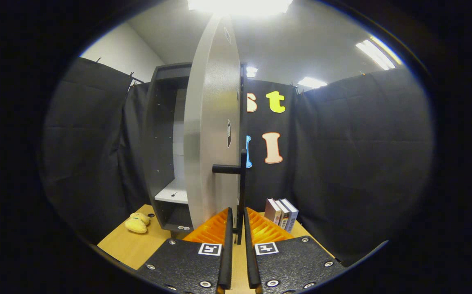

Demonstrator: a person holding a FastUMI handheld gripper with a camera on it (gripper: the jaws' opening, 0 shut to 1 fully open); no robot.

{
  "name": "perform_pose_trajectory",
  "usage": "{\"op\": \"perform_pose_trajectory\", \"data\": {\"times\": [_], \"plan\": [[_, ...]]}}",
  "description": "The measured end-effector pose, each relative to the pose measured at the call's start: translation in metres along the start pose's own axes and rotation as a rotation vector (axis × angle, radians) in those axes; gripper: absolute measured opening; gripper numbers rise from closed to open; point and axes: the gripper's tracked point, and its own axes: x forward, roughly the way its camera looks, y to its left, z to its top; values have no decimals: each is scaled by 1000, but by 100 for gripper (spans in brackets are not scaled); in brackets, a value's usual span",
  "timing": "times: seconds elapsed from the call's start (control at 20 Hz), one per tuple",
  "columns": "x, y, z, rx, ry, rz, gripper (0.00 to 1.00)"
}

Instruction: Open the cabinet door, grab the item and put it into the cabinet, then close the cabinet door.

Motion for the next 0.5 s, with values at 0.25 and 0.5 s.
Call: {"op": "perform_pose_trajectory", "data": {"times": [0.25,0.5], "plan": [[3,-8,2,30,-24,-69,12],[3,-21,15,32,-99,-148,11]]}}
